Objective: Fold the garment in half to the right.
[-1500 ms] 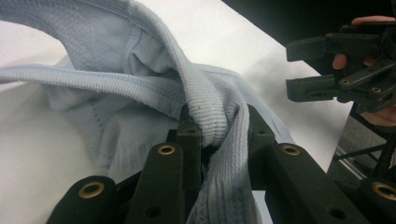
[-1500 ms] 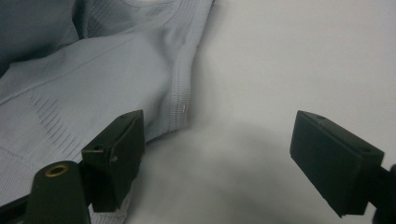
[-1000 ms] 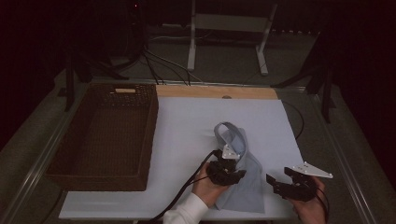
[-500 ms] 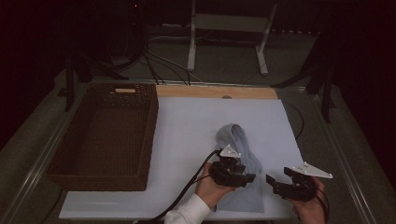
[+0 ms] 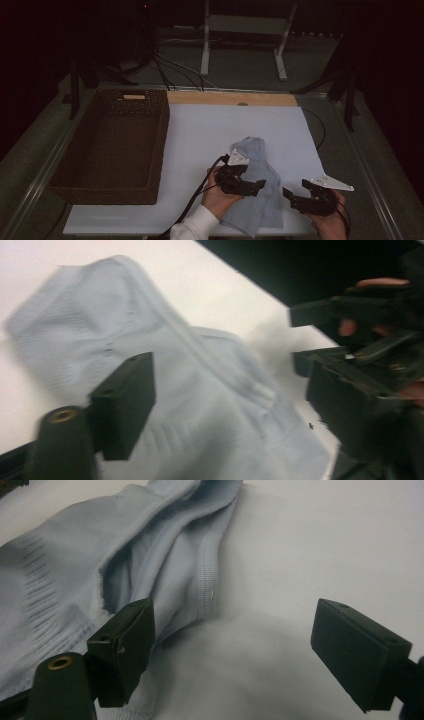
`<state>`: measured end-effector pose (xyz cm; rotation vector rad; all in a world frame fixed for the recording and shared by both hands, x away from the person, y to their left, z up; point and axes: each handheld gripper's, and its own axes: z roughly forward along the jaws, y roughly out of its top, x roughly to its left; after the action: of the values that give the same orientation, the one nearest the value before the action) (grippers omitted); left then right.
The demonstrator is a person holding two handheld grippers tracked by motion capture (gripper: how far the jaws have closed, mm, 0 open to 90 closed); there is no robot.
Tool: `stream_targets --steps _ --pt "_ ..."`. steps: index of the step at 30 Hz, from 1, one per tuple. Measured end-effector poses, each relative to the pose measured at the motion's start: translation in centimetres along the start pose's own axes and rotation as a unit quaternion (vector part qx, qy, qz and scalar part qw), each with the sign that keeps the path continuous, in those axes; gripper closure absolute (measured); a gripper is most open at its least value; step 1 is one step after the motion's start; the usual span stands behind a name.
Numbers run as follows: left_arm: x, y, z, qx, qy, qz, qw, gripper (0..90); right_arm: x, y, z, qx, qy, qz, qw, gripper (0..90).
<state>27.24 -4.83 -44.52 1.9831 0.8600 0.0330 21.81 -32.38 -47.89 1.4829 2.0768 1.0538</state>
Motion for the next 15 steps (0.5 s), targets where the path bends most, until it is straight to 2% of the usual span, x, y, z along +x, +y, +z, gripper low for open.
stream_targets --steps 1,2,9,15 --pt "0.1 0.0 -0.1 0.001 0.01 0.002 1.0 17.0 0.1 0.0 0.0 -0.001 0.001 0.0 1.0 17.9" --pt "0.1 -0.1 -0.2 0.002 0.015 0.004 0.9999 15.3 0.1 0.0 0.0 -0.001 0.001 0.0 1.0 17.9" --pt "1.0 -0.4 -0.8 -0.001 0.024 0.009 0.9997 3.1 0.7 0.2 0.1 0.0 0.012 -0.003 0.9999 18.3" --pt "1.5 -0.5 -1.3 -0.005 0.037 0.015 0.9992 0.3 1.1 0.3 0.2 0.0 0.022 -0.004 0.9998 19.9"
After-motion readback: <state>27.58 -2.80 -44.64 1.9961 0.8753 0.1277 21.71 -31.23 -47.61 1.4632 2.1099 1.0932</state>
